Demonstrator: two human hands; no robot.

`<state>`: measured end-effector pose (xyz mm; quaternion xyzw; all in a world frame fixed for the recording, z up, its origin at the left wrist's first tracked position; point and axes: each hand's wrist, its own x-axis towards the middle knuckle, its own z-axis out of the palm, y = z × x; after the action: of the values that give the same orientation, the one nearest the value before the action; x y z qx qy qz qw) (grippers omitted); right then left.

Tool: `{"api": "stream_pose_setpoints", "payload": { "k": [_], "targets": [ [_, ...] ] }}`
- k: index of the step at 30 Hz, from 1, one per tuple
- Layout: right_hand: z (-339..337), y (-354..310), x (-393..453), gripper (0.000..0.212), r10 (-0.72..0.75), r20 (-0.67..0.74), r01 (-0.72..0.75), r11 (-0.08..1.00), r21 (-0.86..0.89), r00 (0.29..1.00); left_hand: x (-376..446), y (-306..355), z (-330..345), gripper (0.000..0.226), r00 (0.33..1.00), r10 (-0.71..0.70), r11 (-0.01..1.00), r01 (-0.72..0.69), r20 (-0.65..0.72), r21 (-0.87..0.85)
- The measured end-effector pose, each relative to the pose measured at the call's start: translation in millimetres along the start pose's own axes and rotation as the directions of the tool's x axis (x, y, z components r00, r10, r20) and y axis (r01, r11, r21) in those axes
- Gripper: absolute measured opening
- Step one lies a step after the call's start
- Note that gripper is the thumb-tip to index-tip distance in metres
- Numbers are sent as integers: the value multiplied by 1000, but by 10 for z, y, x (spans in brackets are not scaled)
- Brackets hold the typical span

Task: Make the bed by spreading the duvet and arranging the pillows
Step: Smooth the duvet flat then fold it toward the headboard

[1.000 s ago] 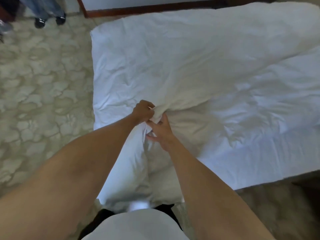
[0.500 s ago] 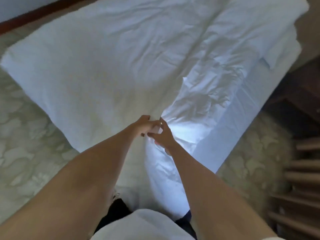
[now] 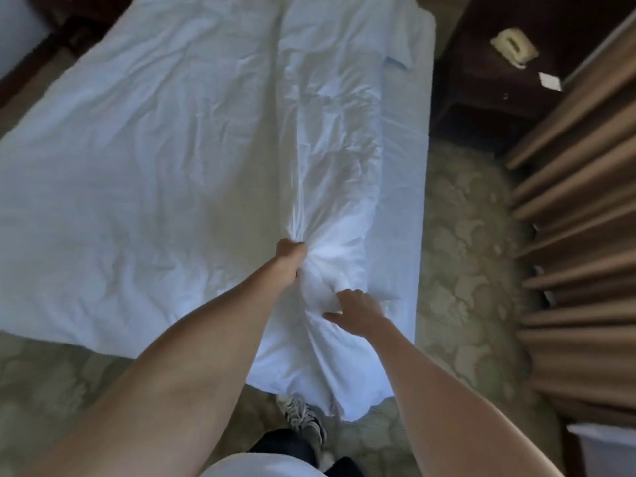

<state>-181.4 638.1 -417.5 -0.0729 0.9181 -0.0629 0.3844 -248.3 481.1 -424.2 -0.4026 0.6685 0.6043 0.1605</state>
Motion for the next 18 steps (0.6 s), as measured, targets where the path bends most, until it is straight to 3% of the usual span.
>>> {"api": "stream_pose_setpoints", "payload": {
  "k": [3, 5, 8, 10, 14, 18],
  "targets": [
    [208, -227, -216, 47, 59, -113, -45, 991, 127, 992, -148, -24, 7, 35, 1000, 17, 998, -16, -8, 56],
    [330, -417, -320, 37, 70, -196, -39, 987, 155, 978, -228, -83, -27, 39, 997, -34, 989, 24, 64, 144],
    [401, -700, -473, 35, 105, -292, -39, 974, 223, 951, -433, -231, -162, 26, 970, -182, 920, 109, 163, 377],
    [456, -881, -588, 40, 139, -297, -57, 961, 269, 945, -562, -380, -334, 14, 950, -236, 890, 127, 204, 438],
    [563, -1392, -772, 45, 154, -331, -40, 944, 326, 931, -678, -421, -820, 38, 974, -62, 915, -32, 219, 403],
    [622, -2037, -897, 47, 89, -370, -11, 978, 207, 925, -751, -370, -1466, 52, 981, 139, 844, -187, 132, 502]
  ]
}}
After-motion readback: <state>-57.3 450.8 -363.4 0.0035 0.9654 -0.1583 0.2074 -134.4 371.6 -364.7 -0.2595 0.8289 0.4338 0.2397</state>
